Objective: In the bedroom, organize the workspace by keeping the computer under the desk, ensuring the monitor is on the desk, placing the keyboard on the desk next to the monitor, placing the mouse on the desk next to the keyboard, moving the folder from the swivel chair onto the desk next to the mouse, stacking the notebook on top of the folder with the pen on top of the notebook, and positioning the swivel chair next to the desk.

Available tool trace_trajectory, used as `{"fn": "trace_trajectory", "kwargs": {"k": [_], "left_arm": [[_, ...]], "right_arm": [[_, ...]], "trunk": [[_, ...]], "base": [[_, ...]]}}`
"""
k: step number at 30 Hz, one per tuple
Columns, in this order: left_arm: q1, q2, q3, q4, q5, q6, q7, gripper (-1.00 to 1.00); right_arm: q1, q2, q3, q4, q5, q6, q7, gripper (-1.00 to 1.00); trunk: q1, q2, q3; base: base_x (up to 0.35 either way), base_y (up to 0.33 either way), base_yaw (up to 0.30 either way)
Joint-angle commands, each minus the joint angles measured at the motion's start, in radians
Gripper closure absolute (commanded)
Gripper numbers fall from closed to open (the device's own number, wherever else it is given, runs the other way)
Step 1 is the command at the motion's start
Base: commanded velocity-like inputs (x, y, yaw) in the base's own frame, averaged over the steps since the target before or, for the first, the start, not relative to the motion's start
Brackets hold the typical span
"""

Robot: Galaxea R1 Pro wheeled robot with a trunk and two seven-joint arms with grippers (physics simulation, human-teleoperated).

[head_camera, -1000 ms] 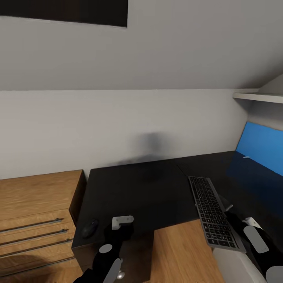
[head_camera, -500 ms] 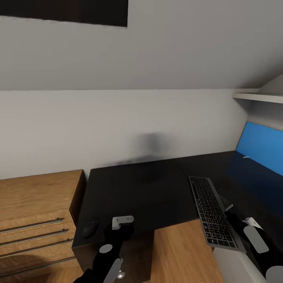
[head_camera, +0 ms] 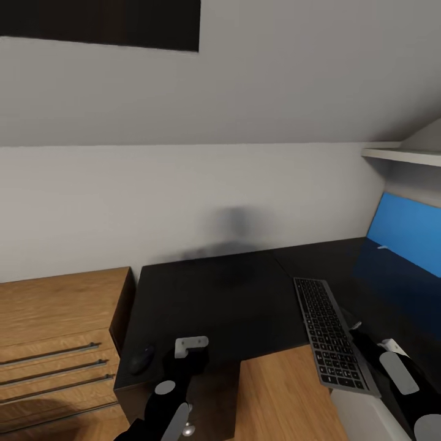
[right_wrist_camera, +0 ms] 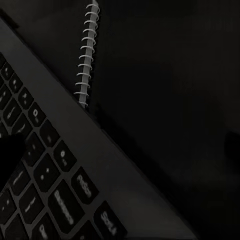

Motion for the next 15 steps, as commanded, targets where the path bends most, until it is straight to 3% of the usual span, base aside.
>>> {"fn": "trace_trajectory", "kwargs": {"k": [1, 12, 15], "left_arm": [[-0.001, 0.0, -0.002, -0.001, 0.009, 0.002, 0.008, -1.0], [-0.001, 0.0, -0.002, -0.001, 0.009, 0.002, 0.008, -1.0], [-0.001, 0.0, -0.003, -0.001, 0.009, 0.002, 0.008, -1.0]], "right_arm": [[0.0, 0.0, -0.001, -0.002, -0.008, 0.004, -0.006, -1.0], [0.0, 0.0, 0.004, -0.019, -0.005, 0.003, -0.004, -1.0], [0.001, 0.012, 0.014, -0.059, -0.003, 0.002, -0.003, -1.0]], "trunk": [[-0.004, 0.007, 0.002], [-0.046, 0.084, 0.037], [-0.058, 0.105, 0.046]], "base": [[0.0, 0.0, 0.0], [0.0, 0.0, 0.0], [0.0, 0.0, 0.0]]}}
